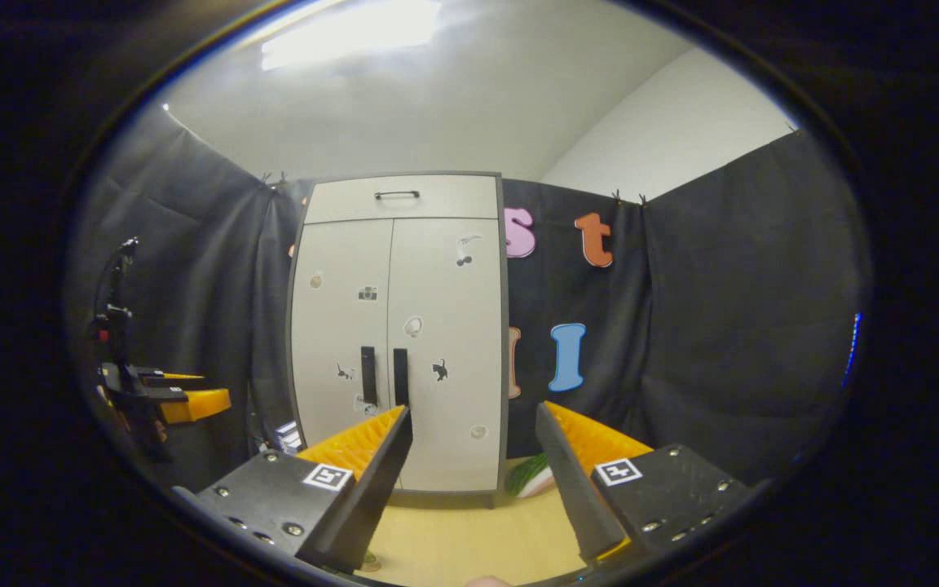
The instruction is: Grasp the bottle in the cabinet with the left hand and place it on the coaster, then close the right door with the right hand and the left door with the left hand.
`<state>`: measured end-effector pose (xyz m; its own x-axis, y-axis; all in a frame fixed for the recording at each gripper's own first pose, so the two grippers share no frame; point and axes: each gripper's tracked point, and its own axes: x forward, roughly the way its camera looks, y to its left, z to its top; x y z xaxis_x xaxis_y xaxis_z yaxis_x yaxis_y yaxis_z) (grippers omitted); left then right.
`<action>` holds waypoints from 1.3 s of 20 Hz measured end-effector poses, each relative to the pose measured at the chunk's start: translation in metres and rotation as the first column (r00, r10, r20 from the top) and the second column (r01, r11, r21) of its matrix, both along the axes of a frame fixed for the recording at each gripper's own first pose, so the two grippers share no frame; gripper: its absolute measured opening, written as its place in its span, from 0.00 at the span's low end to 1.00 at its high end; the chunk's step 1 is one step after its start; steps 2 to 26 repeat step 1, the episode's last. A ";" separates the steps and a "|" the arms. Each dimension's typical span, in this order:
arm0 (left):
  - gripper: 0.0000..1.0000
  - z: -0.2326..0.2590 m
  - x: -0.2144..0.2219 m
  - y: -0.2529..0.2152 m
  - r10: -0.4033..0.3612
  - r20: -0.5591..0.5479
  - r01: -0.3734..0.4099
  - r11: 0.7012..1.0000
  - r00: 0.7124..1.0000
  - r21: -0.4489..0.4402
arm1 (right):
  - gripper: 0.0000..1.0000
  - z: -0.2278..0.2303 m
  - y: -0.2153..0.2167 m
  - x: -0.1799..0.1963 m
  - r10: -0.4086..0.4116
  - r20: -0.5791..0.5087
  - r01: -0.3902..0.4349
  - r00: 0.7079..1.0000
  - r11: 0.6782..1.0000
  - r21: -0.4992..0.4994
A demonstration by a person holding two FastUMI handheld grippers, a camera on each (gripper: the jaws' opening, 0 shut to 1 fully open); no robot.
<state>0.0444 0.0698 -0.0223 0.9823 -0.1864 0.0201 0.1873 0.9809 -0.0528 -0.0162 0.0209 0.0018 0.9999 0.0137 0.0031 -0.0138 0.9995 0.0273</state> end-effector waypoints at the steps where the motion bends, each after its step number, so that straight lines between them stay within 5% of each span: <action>1: 0.94 -0.002 0.001 0.001 -0.004 -0.002 0.004 1.000 1.000 -0.005 | 0.89 0.000 -0.002 -0.002 -0.007 0.011 0.007 1.000 1.000 -0.001; 26: 0.94 -0.002 0.001 0.001 -0.004 -0.002 0.004 1.000 1.000 -0.005 | 0.89 0.000 -0.002 -0.002 -0.007 0.011 0.007 1.000 1.000 -0.001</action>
